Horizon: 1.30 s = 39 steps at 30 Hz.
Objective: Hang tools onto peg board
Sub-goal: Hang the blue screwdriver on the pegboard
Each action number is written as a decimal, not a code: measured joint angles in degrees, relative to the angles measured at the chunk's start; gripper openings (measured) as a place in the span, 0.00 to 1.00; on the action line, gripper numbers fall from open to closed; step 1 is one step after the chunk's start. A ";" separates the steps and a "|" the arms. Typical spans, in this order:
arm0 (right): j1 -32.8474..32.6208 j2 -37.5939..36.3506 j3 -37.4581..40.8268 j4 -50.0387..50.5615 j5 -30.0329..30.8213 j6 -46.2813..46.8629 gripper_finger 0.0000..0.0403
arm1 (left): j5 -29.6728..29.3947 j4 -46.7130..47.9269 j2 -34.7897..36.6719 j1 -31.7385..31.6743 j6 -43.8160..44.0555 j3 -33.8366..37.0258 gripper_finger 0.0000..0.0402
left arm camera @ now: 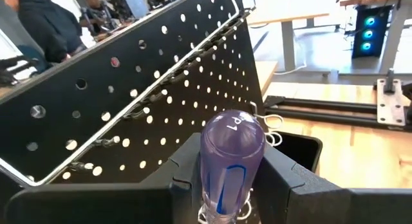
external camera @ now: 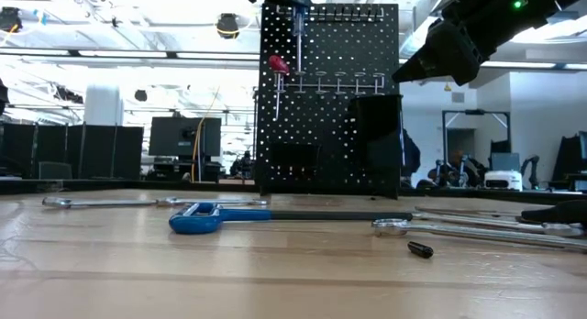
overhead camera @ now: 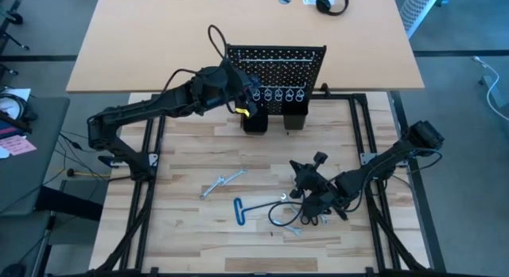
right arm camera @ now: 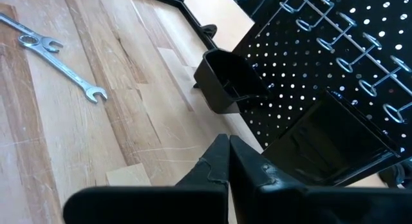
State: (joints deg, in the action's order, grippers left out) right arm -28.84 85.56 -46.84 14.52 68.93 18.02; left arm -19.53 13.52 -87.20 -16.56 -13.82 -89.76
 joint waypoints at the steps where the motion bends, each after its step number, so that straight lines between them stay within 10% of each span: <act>1: 0.00 0.00 0.01 0.00 0.00 0.00 0.02 | 0.02 0.13 -0.02 -0.05 0.04 0.00 0.20; 39: 0.04 0.02 -0.01 -0.07 0.04 0.00 0.02 | 4.45 3.51 -4.76 -5.09 7.42 0.02 0.31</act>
State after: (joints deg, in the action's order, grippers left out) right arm -28.80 85.58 -46.85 14.46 68.97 18.02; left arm -15.08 17.03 -91.96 -21.65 -6.39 -89.73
